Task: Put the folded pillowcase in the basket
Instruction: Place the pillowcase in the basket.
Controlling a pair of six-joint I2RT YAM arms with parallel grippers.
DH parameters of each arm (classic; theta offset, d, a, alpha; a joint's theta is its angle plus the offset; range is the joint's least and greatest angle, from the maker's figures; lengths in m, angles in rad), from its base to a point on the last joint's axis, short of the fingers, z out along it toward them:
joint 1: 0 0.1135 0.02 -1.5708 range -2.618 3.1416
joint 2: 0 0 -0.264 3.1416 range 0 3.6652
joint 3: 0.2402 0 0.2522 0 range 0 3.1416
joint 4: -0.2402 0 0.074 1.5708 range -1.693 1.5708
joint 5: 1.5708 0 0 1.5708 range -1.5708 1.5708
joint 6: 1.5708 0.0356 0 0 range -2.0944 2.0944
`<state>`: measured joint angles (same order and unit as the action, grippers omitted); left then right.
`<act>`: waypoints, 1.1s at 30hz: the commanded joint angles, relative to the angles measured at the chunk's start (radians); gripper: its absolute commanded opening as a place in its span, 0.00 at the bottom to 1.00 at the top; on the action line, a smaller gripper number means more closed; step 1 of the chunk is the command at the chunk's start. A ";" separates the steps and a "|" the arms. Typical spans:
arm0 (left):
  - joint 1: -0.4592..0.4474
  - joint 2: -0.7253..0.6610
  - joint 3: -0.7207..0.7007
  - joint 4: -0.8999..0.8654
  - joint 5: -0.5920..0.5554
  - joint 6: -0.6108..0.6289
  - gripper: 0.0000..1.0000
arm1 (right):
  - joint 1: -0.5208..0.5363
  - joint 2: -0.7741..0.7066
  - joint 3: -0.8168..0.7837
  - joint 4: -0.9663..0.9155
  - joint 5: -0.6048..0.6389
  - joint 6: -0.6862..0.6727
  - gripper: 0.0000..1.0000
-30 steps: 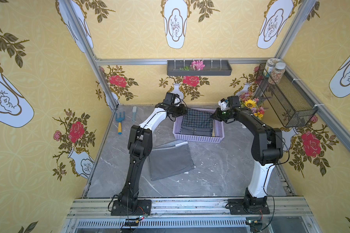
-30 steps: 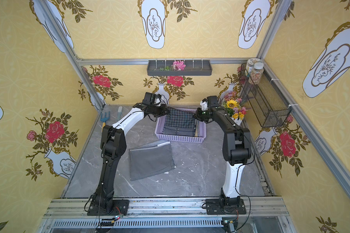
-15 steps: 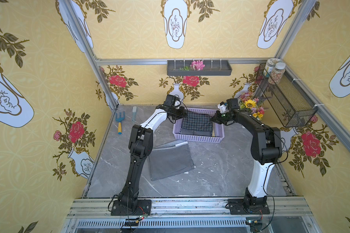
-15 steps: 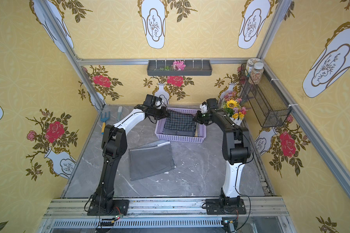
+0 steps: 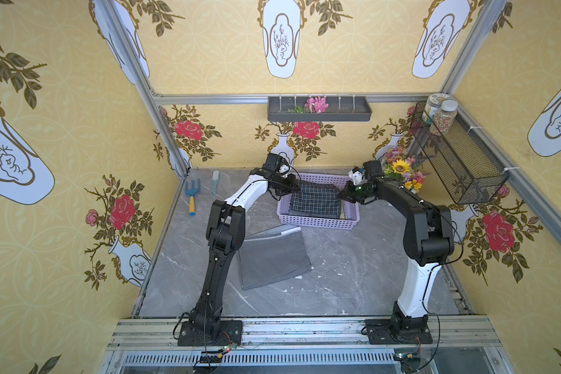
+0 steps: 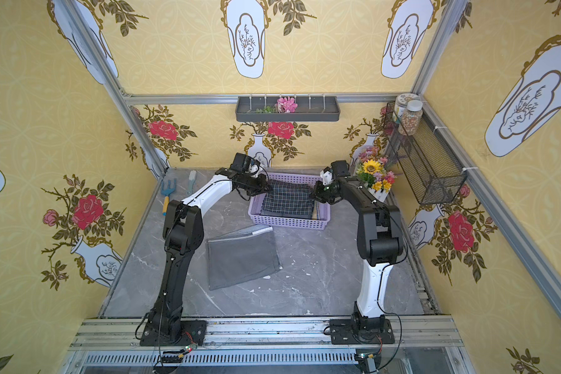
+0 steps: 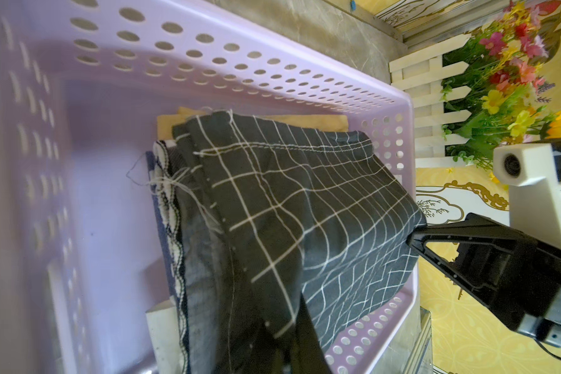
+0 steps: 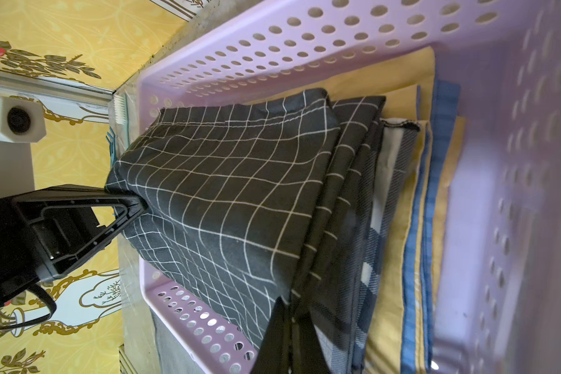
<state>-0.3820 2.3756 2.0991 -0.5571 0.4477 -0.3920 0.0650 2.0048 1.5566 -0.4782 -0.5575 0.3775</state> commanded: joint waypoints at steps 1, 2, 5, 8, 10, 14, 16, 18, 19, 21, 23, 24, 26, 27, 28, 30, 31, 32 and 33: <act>0.005 0.002 -0.004 -0.036 -0.015 0.017 0.00 | -0.004 -0.017 -0.009 -0.026 0.050 -0.016 0.00; 0.005 0.003 -0.002 -0.040 -0.015 0.017 0.00 | -0.005 -0.017 -0.012 -0.027 0.052 -0.018 0.00; 0.005 0.007 -0.004 -0.051 -0.016 0.018 0.00 | -0.005 -0.018 -0.017 -0.027 0.059 -0.021 0.02; 0.005 0.009 -0.005 -0.060 -0.011 0.020 0.02 | -0.004 -0.018 -0.021 -0.028 0.063 -0.021 0.06; 0.005 0.007 -0.007 -0.064 -0.011 0.022 0.23 | -0.005 -0.021 -0.021 -0.031 0.063 -0.020 0.15; 0.005 -0.023 -0.027 -0.047 -0.034 0.018 0.58 | -0.003 -0.053 -0.038 -0.020 0.066 -0.018 0.43; 0.005 -0.051 -0.042 -0.030 -0.052 0.012 0.70 | -0.001 -0.079 -0.048 -0.018 0.077 -0.017 0.53; 0.005 -0.076 -0.055 -0.013 -0.066 0.006 0.72 | -0.001 -0.102 -0.057 -0.016 0.080 -0.017 0.55; 0.005 -0.090 -0.062 -0.004 -0.072 0.000 0.73 | -0.001 -0.113 -0.060 -0.015 0.083 -0.019 0.56; 0.004 -0.114 -0.077 0.014 -0.080 -0.005 0.75 | 0.004 -0.135 -0.070 -0.009 0.086 -0.023 0.57; 0.005 -0.144 -0.105 0.041 -0.084 -0.012 0.76 | 0.014 -0.154 -0.079 0.008 0.089 -0.027 0.57; 0.005 -0.160 -0.126 0.062 -0.081 -0.017 0.77 | 0.020 -0.161 -0.082 0.015 0.088 -0.025 0.58; 0.005 -0.196 -0.176 0.116 -0.067 -0.024 0.78 | 0.033 -0.166 -0.084 0.030 0.085 -0.018 0.57; 0.005 -0.212 -0.203 0.150 -0.055 -0.030 0.78 | 0.042 -0.165 -0.085 0.040 0.080 -0.011 0.58; 0.005 -0.228 -0.229 0.184 -0.040 -0.038 0.78 | 0.051 -0.162 -0.084 0.052 0.072 -0.002 0.58; 0.005 -0.248 -0.272 0.247 -0.006 -0.054 0.78 | 0.071 -0.144 -0.075 0.069 0.059 0.015 0.58; 0.004 -0.255 -0.288 0.277 0.011 -0.063 0.78 | 0.081 -0.133 -0.067 0.076 0.058 0.025 0.58; 0.002 -0.259 -0.302 0.301 0.024 -0.068 0.79 | 0.091 -0.122 -0.059 0.082 0.057 0.032 0.58; -0.001 -0.263 -0.314 0.327 0.036 -0.075 0.79 | 0.101 -0.109 -0.050 0.087 0.056 0.037 0.58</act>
<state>-0.3801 2.1189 1.8141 -0.3626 0.4232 -0.4419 0.1455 1.8721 1.4868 -0.4412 -0.4904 0.3897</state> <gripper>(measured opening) 0.785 0.578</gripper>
